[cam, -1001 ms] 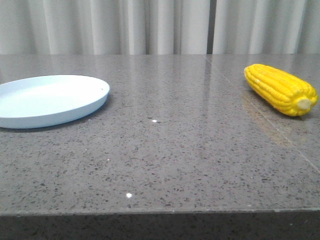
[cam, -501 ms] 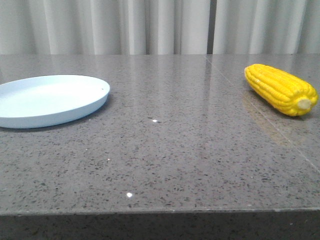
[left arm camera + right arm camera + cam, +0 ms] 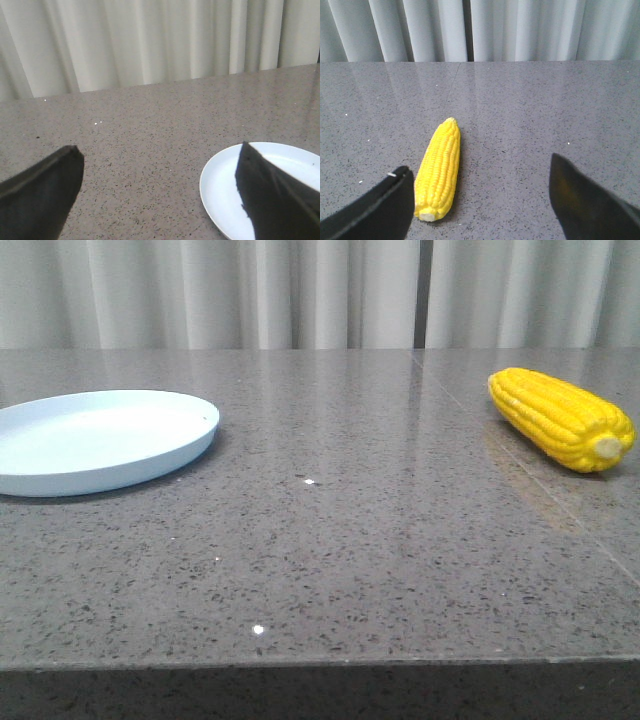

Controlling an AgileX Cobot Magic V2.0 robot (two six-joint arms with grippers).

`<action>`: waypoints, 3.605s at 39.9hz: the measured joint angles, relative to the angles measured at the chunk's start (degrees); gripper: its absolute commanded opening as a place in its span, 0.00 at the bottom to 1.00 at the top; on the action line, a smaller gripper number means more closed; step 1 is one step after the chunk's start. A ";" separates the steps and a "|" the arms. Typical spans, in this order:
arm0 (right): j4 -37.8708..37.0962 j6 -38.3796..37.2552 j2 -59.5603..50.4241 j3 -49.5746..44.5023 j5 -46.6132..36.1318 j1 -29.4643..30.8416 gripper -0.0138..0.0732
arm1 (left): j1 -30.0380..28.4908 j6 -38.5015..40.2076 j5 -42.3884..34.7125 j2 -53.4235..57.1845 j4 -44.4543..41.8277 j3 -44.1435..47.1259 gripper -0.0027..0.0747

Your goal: Place corn on plate with both arms

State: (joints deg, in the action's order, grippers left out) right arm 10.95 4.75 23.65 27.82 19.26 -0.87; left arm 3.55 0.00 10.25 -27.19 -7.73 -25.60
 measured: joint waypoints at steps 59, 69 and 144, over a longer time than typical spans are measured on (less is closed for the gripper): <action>0.00 0.00 0.00 0.00 0.33 0.00 0.84 | 2.85 -3.16 38.59 -62.33 11.26 -38.77 0.58; 0.00 0.00 0.00 0.00 0.42 0.00 0.84 | 2.85 -3.16 38.59 -62.33 11.26 -38.77 0.07; 0.00 0.00 0.00 0.00 0.42 0.00 0.84 | 15.88 6.37 42.29 -52.86 1.50 -51.74 0.04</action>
State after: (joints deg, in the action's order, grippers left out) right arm 10.95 4.75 23.65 27.82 19.68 -0.87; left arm 19.43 6.37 52.54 -80.05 -6.24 -77.34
